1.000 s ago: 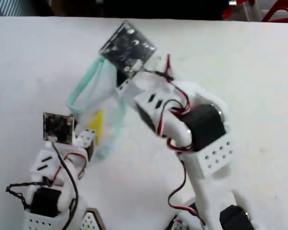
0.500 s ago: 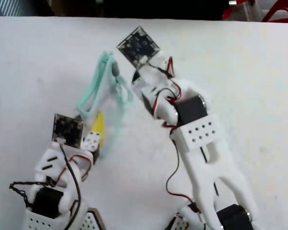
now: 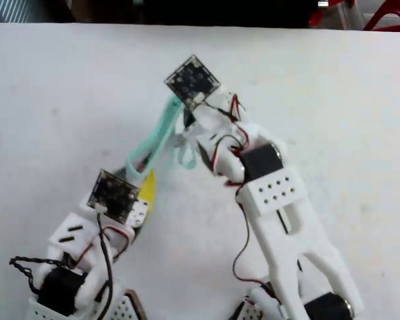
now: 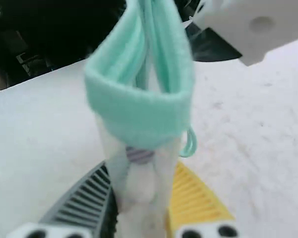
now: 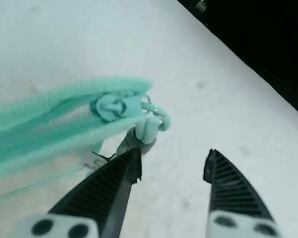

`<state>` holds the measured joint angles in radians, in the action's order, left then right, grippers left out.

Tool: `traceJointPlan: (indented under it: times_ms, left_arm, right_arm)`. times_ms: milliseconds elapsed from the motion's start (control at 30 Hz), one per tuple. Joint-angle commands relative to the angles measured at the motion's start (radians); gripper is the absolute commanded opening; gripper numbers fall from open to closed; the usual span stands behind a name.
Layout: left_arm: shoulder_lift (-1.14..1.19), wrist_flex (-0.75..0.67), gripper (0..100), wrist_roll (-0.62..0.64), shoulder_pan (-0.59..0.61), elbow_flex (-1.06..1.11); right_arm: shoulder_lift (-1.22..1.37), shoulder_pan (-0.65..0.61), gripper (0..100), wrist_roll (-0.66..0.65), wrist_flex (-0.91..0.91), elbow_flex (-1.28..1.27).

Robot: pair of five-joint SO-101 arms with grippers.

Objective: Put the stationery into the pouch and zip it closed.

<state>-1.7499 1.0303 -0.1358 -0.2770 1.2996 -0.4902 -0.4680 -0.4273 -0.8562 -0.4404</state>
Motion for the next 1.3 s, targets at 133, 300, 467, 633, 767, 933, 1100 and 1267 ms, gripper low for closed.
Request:
traceJointPlan:
  times_ms: [133,300,467,633,767,933,1100,1267]
  left_arm:
    - [0.01,0.011,2,-0.008,-0.016,-0.051]
    - [0.01,0.028,2,-0.008,-0.024,-0.051]
    - [0.01,0.034,2,-0.008,-0.025,-0.051]
    - [0.01,0.046,2,-0.011,-0.025,-0.051]
    - [0.01,0.044,2,-0.009,-0.025,-0.051]
    - [0.01,0.043,2,-0.009,-0.025,-0.051]
    - [0.01,0.043,2,-0.009,-0.025,-0.051]
    - [0.01,0.044,2,-0.009,-0.024,-0.051]
  right_arm:
    - [-0.252,-0.036,18.5,0.08,0.397,-0.384]
    - [-0.298,-0.038,9.4,0.091,0.541,-0.491]
    - [-0.231,-0.059,19.5,0.091,0.582,-0.489]
    - [-0.13,-0.054,21.3,0.086,0.72,-0.489]
    - [-0.088,-0.056,21.3,0.087,0.789,-0.489]
    - [-0.077,-0.058,21.1,0.084,0.826,-0.479]
    - [-0.076,-0.056,11.9,0.081,0.828,-0.463]
    - [-0.074,-0.05,10.1,0.081,0.831,-0.462]
